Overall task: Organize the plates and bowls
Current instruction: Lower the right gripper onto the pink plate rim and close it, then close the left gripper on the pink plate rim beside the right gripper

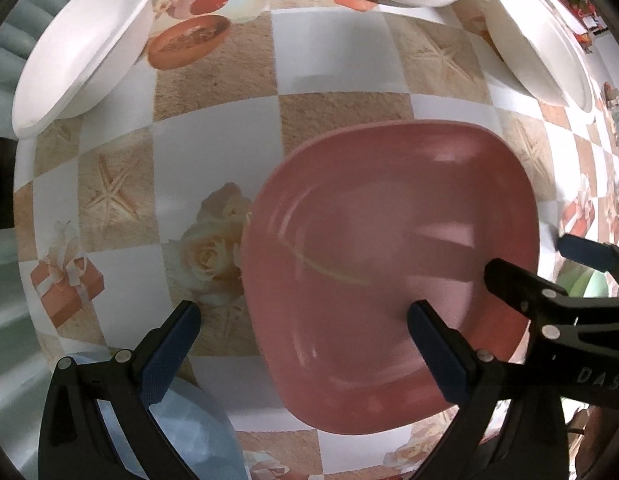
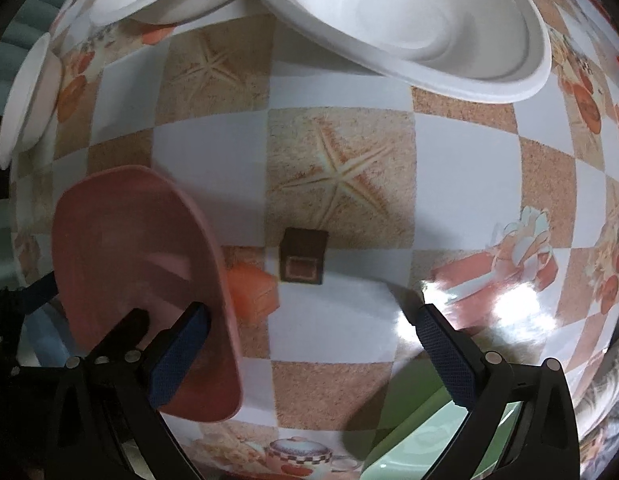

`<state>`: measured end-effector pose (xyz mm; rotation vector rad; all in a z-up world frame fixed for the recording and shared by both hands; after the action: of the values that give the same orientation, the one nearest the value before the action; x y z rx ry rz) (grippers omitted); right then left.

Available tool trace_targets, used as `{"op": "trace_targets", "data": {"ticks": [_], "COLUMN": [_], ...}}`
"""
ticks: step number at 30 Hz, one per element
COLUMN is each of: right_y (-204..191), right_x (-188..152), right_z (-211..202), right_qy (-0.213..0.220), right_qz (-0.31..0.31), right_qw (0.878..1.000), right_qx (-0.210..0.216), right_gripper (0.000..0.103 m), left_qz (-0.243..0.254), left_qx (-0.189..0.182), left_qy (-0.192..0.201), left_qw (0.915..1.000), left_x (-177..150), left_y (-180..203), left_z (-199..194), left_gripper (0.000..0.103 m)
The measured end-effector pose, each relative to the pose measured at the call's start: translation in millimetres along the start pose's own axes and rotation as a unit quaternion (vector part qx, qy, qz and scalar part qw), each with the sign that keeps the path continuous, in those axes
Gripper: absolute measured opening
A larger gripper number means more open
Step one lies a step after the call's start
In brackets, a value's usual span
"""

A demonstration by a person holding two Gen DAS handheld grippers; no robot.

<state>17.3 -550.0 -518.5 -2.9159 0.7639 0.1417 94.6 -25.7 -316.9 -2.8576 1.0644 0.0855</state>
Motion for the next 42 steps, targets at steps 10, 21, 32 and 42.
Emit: {"op": "trace_targets", "data": {"ticks": [10, 21, 32, 42], "right_y": [-40, -38, -58, -30], "right_x": [-28, -95, -156, -148], "right_z": [-28, -28, -21, -16], "right_qy": [0.003, -0.038, -0.071, -0.08], "right_qz": [-0.046, -0.05, -0.051, -0.058], "right_qw": [0.996, 0.996, 0.995, 0.994], "right_qx": [0.082, 0.058, 0.051, 0.055], "right_gripper": [0.015, 0.015, 0.015, 0.015], "left_qz": [0.031, 0.037, 0.031, 0.038], "left_qx": [-0.007, -0.003, -0.017, -0.016], "left_qy": [0.017, -0.006, -0.01, 0.009], "left_qw": [0.9993, 0.9993, 0.9993, 0.9991], "left_x": [0, -30, -31, 11], "left_y": [35, 53, 65, 76], "left_z": [-9, 30, 64, 113], "left_gripper": [0.074, 0.074, 0.075, 0.077]}}
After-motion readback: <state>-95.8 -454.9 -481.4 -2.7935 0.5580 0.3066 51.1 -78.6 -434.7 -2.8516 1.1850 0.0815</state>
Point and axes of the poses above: each gripper's, at about its wrist camera, not at the fingertips, and z roughly the way its jaws point, y to its right, x to its top, the point moved 10 cm from there along z, roughly the way its jaws point, and after that the axes turned 3 degrees about z, right-handed, at the moved point
